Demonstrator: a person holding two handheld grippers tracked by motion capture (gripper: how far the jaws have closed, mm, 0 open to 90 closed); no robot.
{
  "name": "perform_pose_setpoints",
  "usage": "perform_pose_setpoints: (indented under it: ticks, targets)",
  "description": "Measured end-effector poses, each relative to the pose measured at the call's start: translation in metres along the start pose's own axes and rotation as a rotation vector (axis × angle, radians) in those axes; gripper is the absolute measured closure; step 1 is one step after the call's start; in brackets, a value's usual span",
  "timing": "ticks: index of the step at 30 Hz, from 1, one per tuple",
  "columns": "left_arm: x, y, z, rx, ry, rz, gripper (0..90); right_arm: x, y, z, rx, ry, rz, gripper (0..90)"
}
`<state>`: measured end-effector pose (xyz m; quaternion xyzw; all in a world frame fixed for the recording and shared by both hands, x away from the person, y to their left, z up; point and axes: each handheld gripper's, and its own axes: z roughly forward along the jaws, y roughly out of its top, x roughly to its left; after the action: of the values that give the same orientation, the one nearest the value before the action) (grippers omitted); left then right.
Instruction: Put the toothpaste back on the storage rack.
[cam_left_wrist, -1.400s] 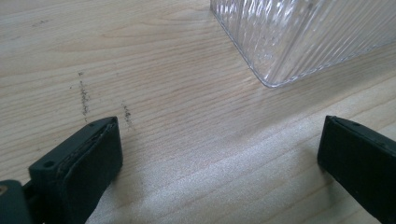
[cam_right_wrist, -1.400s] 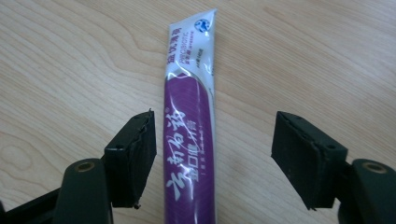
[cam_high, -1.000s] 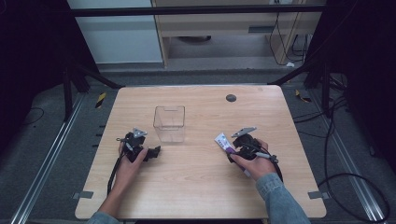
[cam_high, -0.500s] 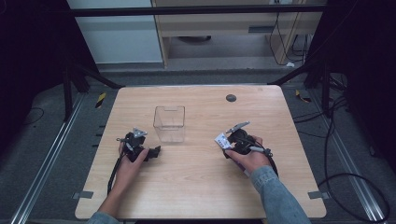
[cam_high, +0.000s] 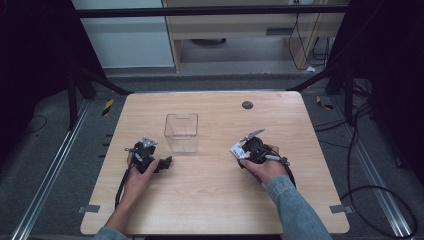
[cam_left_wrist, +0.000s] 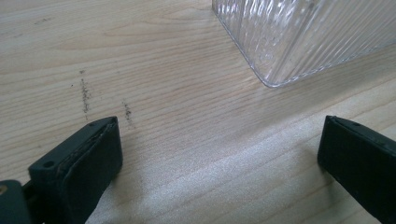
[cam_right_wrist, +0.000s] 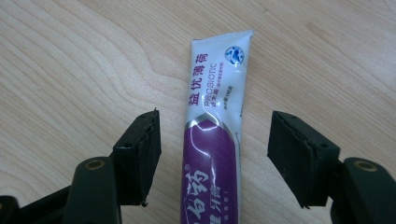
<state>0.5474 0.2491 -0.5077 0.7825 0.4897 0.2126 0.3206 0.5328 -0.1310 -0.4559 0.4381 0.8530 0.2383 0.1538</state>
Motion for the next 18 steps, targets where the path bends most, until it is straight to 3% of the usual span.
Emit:
perform_pose_setpoints:
  ticks: [18]
  targets:
    - [0.0,0.0,0.0,0.0,0.0,0.0,0.0,0.0004,0.0014,0.0069,0.019,0.001,-0.001,39.8]
